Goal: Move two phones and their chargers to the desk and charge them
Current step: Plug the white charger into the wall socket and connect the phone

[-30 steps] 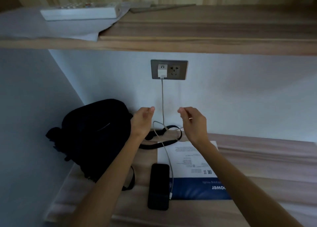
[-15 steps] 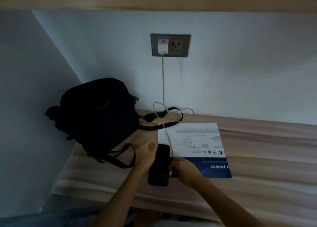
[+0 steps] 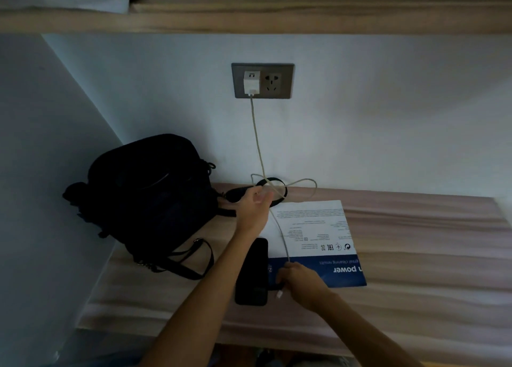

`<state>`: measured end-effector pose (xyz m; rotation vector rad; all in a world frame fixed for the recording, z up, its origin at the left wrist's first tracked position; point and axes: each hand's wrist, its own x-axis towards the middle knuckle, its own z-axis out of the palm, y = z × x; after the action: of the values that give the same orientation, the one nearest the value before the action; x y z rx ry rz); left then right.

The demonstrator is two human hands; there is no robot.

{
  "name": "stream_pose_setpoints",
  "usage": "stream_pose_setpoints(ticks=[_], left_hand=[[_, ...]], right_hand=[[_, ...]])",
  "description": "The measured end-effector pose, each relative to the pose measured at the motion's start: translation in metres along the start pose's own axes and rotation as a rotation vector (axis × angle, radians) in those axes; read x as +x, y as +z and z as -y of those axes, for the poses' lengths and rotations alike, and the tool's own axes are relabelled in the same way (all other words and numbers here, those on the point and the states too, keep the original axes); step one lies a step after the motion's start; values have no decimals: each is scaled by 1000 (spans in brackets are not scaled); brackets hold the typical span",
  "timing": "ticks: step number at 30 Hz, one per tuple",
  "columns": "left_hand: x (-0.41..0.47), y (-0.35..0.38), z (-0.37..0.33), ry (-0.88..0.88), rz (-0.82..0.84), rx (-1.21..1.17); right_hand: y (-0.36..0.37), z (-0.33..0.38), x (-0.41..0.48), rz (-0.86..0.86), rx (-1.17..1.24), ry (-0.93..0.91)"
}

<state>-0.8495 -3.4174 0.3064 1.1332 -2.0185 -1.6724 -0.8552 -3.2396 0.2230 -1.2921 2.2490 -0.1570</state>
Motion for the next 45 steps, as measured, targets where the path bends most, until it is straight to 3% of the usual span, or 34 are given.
stream_pose_setpoints(ticks=[3,8,13,18,24,28,35,38,45], left_hand=[[19,16,-21,-180,27,-315],[19,11,-36,-195,163,-664],[9,-4,-29,-180,215,-751],[-4,-10,-28,-128,214,-736],[-13,-15,-24,-144,265,-676],[-22,-16,-19,-215,268,-708],[-47,-14,-1,-268,251,-688],[-61,-12,7,-302,228,-669],[-106,-5,20,-387,181,-685]], right_hand=[[-16,-4,-1,-97,54,-5],[-48,-14,2,-375,300,57],[-80,-16,9,-738,630,160],[-114,3,17,-1004,658,66],[-140,19,9,-1034,944,-54],[-155,21,-1,-1007,1010,-10],[-156,13,-11,-869,757,12],[-146,9,-23,-895,583,-76],[-132,5,-61,-885,427,-231]])
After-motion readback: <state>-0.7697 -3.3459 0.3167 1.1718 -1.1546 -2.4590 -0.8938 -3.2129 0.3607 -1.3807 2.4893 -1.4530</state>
